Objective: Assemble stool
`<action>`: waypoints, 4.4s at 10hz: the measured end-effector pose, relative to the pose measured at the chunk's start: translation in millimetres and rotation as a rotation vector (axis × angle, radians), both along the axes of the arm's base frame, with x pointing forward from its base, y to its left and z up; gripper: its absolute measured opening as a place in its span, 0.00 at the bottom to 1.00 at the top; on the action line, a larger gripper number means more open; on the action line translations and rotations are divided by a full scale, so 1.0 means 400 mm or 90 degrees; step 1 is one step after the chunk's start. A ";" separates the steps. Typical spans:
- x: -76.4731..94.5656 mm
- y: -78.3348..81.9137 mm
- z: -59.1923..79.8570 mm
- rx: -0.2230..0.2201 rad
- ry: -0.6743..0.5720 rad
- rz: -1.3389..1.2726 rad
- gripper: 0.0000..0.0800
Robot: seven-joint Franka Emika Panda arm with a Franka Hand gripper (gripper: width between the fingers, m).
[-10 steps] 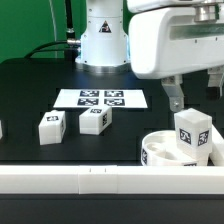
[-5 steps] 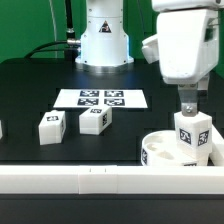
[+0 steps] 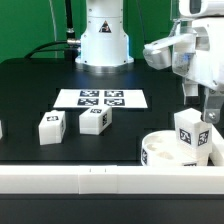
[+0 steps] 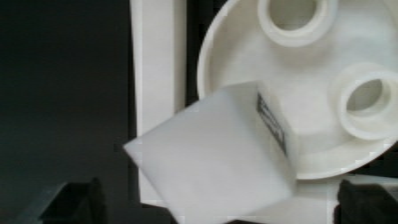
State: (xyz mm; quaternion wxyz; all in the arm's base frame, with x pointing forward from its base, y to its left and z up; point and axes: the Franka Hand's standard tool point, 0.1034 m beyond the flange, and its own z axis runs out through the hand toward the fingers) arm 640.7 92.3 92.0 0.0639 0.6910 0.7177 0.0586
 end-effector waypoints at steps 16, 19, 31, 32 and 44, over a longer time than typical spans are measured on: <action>0.002 -0.013 -0.024 -0.075 0.004 0.203 0.43; 0.007 -0.013 -0.021 -0.040 0.008 -0.015 0.43; 0.000 0.012 -0.026 0.104 0.014 -0.668 0.43; -0.004 0.020 -0.030 0.117 0.019 -0.735 0.43; -0.006 0.040 -0.033 0.235 0.049 -1.302 0.43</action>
Offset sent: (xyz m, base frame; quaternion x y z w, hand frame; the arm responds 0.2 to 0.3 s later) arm 0.0000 0.0000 0.0000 0.0000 0.0000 -0.1938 0.9810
